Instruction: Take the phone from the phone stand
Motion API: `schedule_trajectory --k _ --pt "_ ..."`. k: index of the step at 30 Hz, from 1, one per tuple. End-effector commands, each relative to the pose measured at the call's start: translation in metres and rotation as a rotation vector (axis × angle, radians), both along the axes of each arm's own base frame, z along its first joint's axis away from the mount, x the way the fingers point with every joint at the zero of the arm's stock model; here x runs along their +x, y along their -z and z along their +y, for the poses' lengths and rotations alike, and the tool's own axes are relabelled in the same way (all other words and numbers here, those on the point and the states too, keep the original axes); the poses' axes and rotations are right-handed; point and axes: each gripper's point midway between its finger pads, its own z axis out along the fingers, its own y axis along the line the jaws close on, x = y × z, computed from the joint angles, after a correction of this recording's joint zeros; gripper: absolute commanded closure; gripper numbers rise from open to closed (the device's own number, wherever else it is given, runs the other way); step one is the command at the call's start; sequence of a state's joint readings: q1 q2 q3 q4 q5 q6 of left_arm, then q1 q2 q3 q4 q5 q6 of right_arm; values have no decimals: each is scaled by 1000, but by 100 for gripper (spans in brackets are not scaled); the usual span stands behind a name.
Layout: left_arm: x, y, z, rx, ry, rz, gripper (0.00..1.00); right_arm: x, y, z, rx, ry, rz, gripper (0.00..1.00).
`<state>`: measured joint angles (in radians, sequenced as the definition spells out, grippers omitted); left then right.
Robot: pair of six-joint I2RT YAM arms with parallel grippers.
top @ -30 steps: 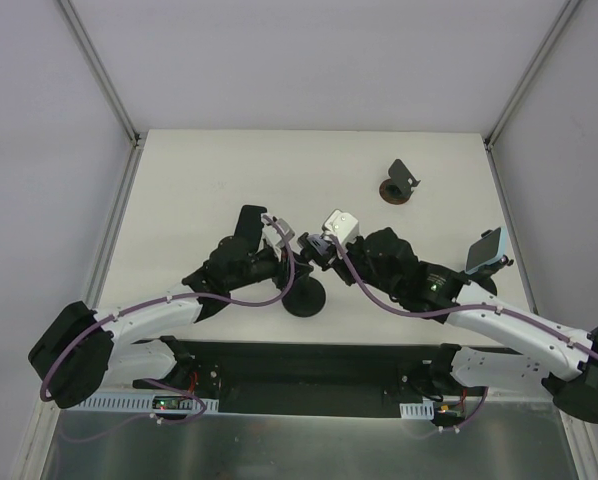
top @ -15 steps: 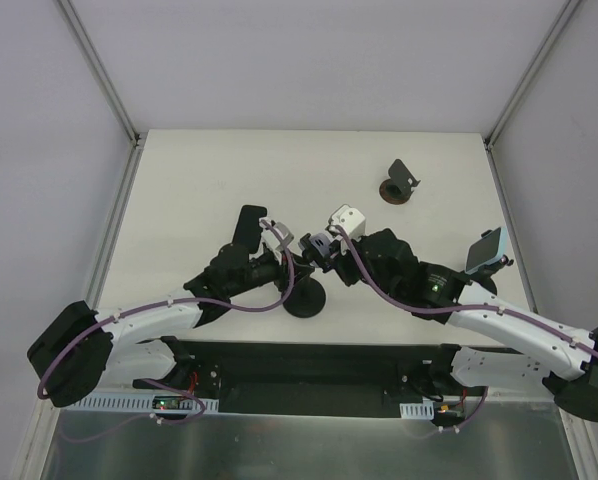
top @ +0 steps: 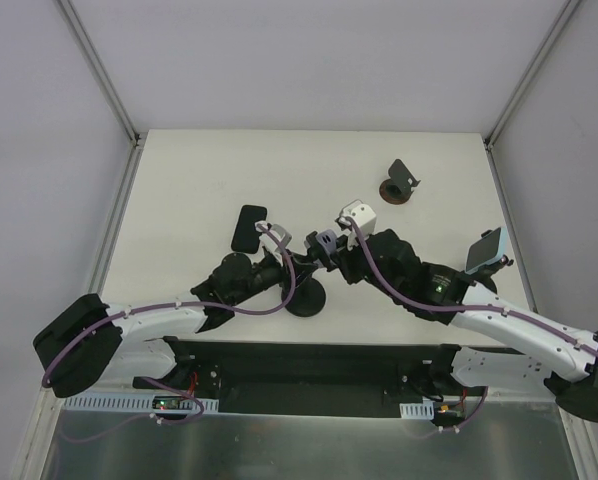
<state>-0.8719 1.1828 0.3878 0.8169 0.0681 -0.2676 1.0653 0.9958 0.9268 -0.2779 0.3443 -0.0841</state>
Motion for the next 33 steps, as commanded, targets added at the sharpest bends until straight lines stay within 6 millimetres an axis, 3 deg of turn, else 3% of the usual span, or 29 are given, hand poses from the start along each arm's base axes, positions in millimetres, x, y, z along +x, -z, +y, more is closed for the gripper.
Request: schedule_trajectory --k 1,12,21,33 --pt "15 60 37 136 -214 130 100 11 -66 -10 178 89 -97 99" --pt "26 79 62 195 -373 200 100 -17 -101 -18 268 -48 -128 99" --pt "29 86 72 235 -414 228 100 -21 -108 -39 227 -34 -169 99" --pt "32 90 79 252 -443 248 100 -30 -121 -54 256 -51 -207 99"
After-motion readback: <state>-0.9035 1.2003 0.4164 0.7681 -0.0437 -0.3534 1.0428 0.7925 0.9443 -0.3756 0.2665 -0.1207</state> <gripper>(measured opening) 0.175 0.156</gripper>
